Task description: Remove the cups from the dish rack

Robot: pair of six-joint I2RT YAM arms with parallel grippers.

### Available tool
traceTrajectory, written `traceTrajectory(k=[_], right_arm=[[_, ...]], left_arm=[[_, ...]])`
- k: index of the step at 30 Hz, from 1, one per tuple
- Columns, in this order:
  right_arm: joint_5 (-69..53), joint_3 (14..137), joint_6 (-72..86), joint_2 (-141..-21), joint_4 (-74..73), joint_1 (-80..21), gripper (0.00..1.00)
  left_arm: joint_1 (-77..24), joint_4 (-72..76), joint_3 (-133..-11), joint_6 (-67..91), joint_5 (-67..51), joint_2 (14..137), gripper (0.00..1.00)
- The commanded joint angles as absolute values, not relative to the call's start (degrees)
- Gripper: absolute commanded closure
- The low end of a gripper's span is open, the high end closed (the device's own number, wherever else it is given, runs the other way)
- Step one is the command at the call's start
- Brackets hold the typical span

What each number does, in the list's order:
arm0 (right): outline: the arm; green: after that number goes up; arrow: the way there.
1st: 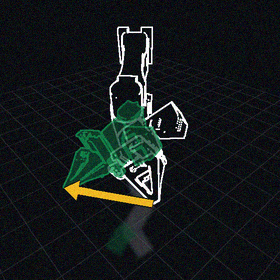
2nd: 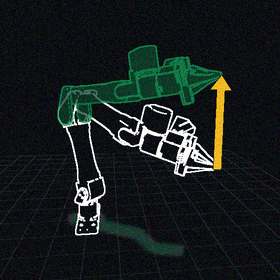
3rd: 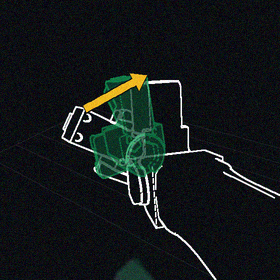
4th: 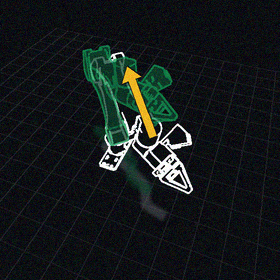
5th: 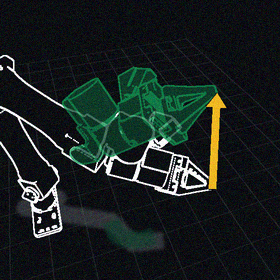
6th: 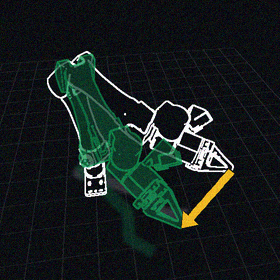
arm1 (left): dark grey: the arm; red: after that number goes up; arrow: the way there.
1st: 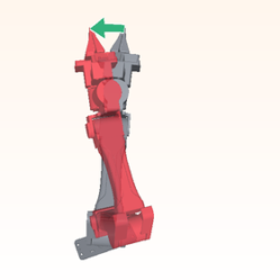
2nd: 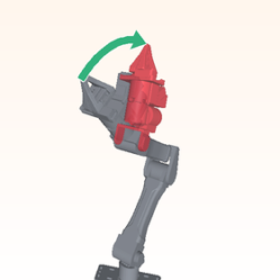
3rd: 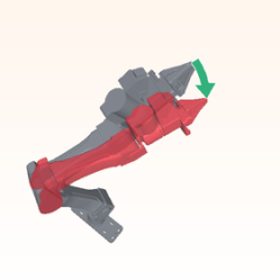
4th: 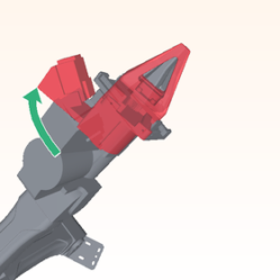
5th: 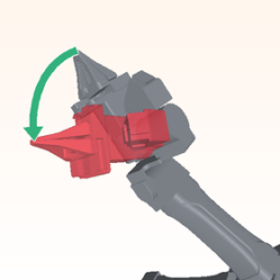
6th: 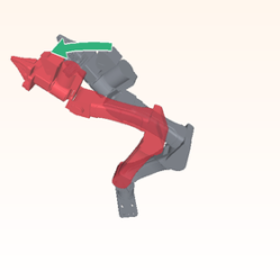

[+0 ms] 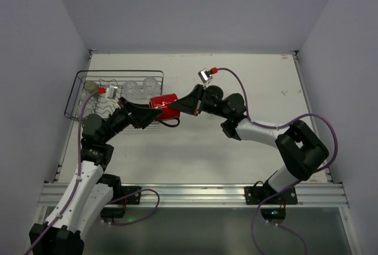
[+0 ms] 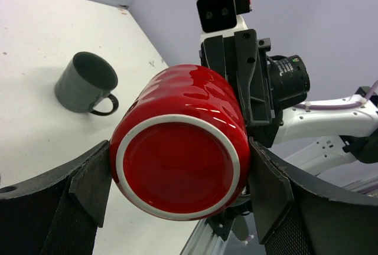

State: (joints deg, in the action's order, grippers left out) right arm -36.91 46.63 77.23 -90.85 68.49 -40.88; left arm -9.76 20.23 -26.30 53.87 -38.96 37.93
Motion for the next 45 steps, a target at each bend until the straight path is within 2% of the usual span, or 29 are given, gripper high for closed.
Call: traceTrajectory(k=[1, 3, 6, 11, 14, 15, 16, 17, 18, 20, 21, 24, 30, 39, 45], right_arm=[[-35.7, 47.7, 79.0, -90.1, 77.5, -41.2, 0.97], [-34.9, 46.7, 78.3, -88.5, 77.4, -41.0, 1.00], [-34.1, 43.7, 77.9, -84.9, 77.3, -38.9, 1.00], [-37.0, 38.8, 75.2, -77.7, 71.0, -30.2, 1.00], [-36.8, 40.0, 64.9, -70.6, 53.9, -25.3, 1.00], [-34.9, 41.3, 60.0, -66.1, 38.2, -24.5, 1.00], [-31.1, 43.9, 47.0, -64.2, 26.9, -24.1, 1.00], [-19.7, 50.6, 40.6, -62.8, 17.0, -24.2, 1.00], [-15.6, 53.5, 35.6, -62.1, 2.8, -24.2, 1.00], [-7.5, 61.0, 26.0, -63.5, -7.4, -23.2, 1.00], [0.3, 63.3, 23.4, -64.9, -15.3, -22.8, 1.00], [8.3, 70.9, 15.7, -71.9, -26.0, -21.8, 1.00], [12.6, 79.0, 9.4, -84.6, -33.2, -17.8, 1.00], [5.5, 82.2, 8.7, -99.2, -30.4, -16.0, 1.00], [2.5, 83.4, 9.4, -103.1, -28.3, -16.3, 1.00]], left_arm=[[-9.7, 23.6, -28.5, 53.6, -40.9, 37.6, 0.31], [-9.7, 19.2, -30.6, 51.4, -40.3, 37.6, 0.12], [-9.7, 10.2, -35.1, 44.6, -37.5, 37.2, 0.00], [-9.7, -7.8, -43.1, 30.1, -25.3, 37.3, 0.00], [-9.7, -15.2, -45.7, 25.2, -19.0, 37.8, 0.00], [-9.7, -17.4, -45.8, 24.1, -17.9, 37.9, 0.00], [-9.7, -18.2, -45.7, 21.7, -17.7, 37.9, 0.00], [-9.7, -19.2, -45.2, 20.8, -17.3, 37.9, 0.00], [-9.7, -20.6, -44.7, 20.0, -16.6, 37.9, 0.00], [-9.8, -20.8, -43.2, 19.5, -14.8, 37.2, 0.00], [-9.8, -20.3, -41.6, 19.5, -14.5, 37.0, 0.00], [-9.8, -19.0, -38.6, 19.5, -13.4, 35.9, 0.00], [-10.5, -19.4, -38.9, 19.2, -13.4, 35.6, 0.00], [-11.9, -19.5, -38.7, 18.9, -13.2, 35.5, 0.00], [-11.8, -19.5, -38.8, 18.9, -13.1, 36.2, 0.00]])
